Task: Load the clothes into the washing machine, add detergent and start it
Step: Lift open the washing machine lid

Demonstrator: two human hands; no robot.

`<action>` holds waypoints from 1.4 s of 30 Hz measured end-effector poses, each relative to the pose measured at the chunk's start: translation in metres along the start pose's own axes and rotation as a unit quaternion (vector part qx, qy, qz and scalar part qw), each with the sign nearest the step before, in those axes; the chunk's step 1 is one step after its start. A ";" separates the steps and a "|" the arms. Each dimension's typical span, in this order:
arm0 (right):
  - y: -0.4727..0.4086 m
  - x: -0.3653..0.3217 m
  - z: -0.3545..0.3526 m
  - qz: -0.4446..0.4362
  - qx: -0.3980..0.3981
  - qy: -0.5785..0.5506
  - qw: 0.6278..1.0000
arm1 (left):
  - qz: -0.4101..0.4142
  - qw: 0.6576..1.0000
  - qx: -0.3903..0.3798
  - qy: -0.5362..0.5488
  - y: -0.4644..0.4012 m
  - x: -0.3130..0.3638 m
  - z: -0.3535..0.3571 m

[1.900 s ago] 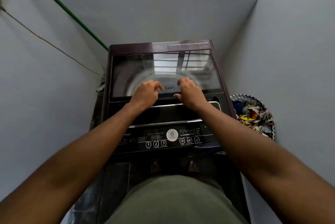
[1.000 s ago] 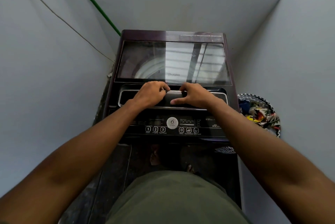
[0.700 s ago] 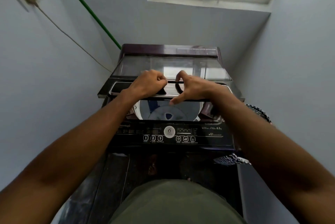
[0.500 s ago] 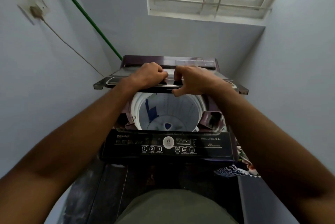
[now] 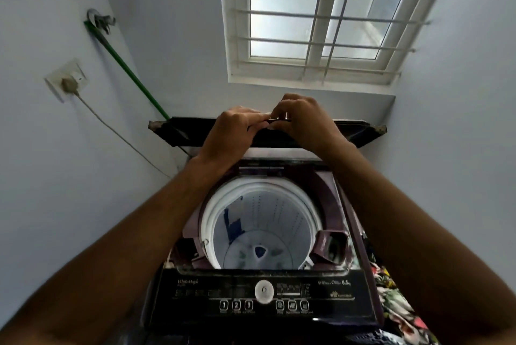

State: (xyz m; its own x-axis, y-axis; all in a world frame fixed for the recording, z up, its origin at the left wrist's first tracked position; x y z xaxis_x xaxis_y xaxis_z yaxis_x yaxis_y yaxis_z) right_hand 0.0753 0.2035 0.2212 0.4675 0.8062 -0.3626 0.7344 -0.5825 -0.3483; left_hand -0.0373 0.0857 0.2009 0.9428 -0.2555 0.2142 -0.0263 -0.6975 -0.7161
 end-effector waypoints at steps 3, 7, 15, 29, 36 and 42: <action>-0.014 0.003 0.000 -0.001 0.095 0.002 0.996 | -0.010 1.000 0.019 -0.007 -0.022 -0.016 0.002; -0.034 0.006 0.012 0.019 0.157 0.060 0.986 | -0.022 1.000 0.018 -0.008 -0.050 -0.039 0.003; -0.074 0.019 0.030 0.067 0.151 0.128 0.978 | -0.022 0.986 0.051 -0.159 -0.084 -0.083 0.022; -0.151 0.050 0.063 0.109 -0.017 0.182 0.977 | -0.042 0.983 0.006 -0.176 -0.125 -0.137 0.054; -0.180 0.059 0.074 0.132 -0.074 0.175 0.973 | -0.084 0.981 -0.069 -0.162 -0.139 -0.173 0.076; -0.194 0.065 0.082 0.146 -0.101 0.186 0.966 | -0.109 0.977 -0.110 -0.148 -0.149 -0.193 0.087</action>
State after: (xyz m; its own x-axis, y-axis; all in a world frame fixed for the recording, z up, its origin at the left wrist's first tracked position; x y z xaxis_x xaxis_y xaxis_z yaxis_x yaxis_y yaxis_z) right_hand -0.0771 0.3604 0.1947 0.7866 0.6133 -0.0716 0.6076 -0.7894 -0.0874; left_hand -0.1860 0.2974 0.2087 0.9879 0.0978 0.1201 0.1458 -0.8490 -0.5079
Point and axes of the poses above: each hand's wrist, its own y-axis away from the middle knuckle, its own z-axis out of the palm, x = y × z, the point moved 4 cm from there along -y, towards the middle knuckle, and after that the axes turned 15 degrees about z, right-handed, at the moved point
